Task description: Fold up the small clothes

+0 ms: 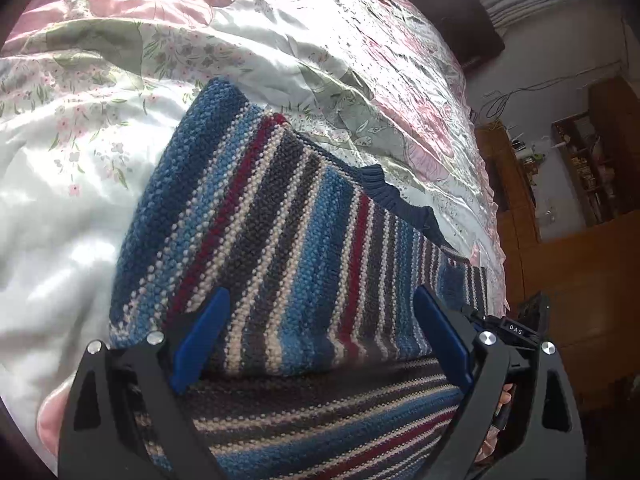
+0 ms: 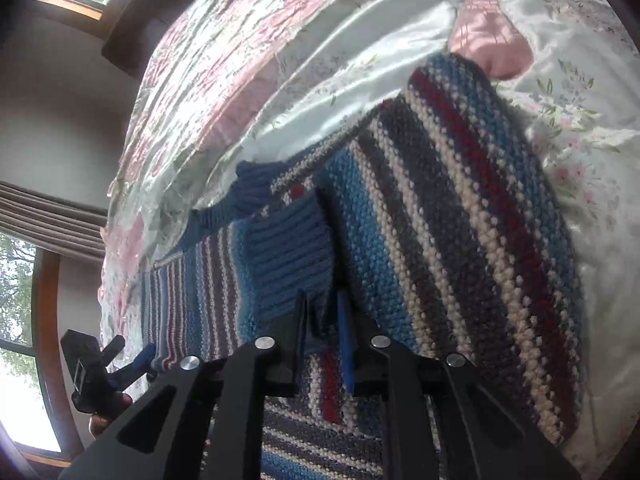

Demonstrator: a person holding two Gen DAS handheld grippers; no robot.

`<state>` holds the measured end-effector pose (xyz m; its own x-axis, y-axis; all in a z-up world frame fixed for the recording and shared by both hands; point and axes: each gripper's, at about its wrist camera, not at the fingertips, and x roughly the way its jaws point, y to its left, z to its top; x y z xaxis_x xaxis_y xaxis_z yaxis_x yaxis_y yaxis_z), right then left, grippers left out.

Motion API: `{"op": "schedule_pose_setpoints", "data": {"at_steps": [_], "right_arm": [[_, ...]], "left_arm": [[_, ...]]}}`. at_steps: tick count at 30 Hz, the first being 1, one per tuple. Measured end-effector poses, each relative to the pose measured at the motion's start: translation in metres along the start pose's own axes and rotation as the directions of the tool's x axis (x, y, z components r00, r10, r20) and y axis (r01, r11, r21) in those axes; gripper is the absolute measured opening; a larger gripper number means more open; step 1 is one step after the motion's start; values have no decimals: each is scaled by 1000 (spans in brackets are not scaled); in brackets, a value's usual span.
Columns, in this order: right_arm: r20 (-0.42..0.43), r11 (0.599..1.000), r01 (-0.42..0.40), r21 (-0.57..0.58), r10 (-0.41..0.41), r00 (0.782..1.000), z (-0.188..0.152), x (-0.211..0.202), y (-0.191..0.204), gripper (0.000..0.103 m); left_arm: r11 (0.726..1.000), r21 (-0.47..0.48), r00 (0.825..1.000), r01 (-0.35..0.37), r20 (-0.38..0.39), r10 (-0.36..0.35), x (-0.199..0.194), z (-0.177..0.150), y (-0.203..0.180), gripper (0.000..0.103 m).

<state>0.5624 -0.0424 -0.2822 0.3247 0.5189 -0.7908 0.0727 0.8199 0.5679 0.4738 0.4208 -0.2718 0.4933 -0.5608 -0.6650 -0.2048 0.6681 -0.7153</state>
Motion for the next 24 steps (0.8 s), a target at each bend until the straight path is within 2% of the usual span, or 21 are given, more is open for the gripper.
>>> {"op": "schedule_pose_setpoints", "data": {"at_steps": [2, 3, 6, 8, 10, 11, 12, 13, 15, 18, 20, 22, 23, 24], "right_arm": [[101, 999, 30, -17, -28, 994, 9, -18, 6, 26], [121, 1000, 9, -18, -7, 993, 14, -20, 10, 26], [53, 995, -97, -26, 99, 994, 26, 3, 24, 26], [7, 994, -112, -8, 112, 994, 28, 26, 29, 26], [-24, 995, -101, 20, 102, 995, 27, 45, 25, 25], [-27, 996, -82, 26, 83, 996, 27, 50, 19, 20], [-29, 998, -64, 24, 65, 997, 28, 54, 13, 6], [-30, 998, -53, 25, 54, 998, 29, 55, 6, 0], [-7, 997, -66, 41, 67, 998, 30, 47, -5, 0], [13, 994, -112, 10, 112, 994, 20, 21, -3, 12], [15, 986, -164, -2, 164, 986, 7, 6, -2, 13], [-15, 984, -177, -1, 177, 984, -5, 7, -6, 13], [-33, 990, -144, -6, 143, 989, -10, 12, -9, 12], [-44, 994, -105, -7, 105, 993, -14, 18, -14, 2]], "left_arm": [[999, 50, 999, 19, 28, -21, -5, 6, -13, 92], [997, 74, 998, 35, 44, -38, -7, 11, -20, 92], [994, 88, 996, 61, 64, -66, 2, 29, -28, 92], [997, 75, 998, 35, 57, -39, 17, 43, -27, 92], [999, 36, 1000, -4, 17, 3, 34, 55, -17, 92], [998, 18, 999, -53, -5, 53, 44, 60, -9, 92], [996, -2, 995, -94, -30, 94, 52, 63, 0, 92], [995, -17, 993, -102, -54, 101, 57, 64, 7, 88], [996, -17, 994, -93, -57, 92, 52, 66, 6, 86], [999, 11, 999, -41, -18, 41, 27, 57, -5, 88], [998, 57, 1000, 8, -8, -8, 10, 42, -12, 89], [997, 72, 1000, 2, 7, -2, 0, 24, -11, 89], [998, 65, 1000, -16, 1, 16, 1, 18, -7, 89], [996, 61, 998, -65, -17, 66, 6, 13, -1, 89]]}}
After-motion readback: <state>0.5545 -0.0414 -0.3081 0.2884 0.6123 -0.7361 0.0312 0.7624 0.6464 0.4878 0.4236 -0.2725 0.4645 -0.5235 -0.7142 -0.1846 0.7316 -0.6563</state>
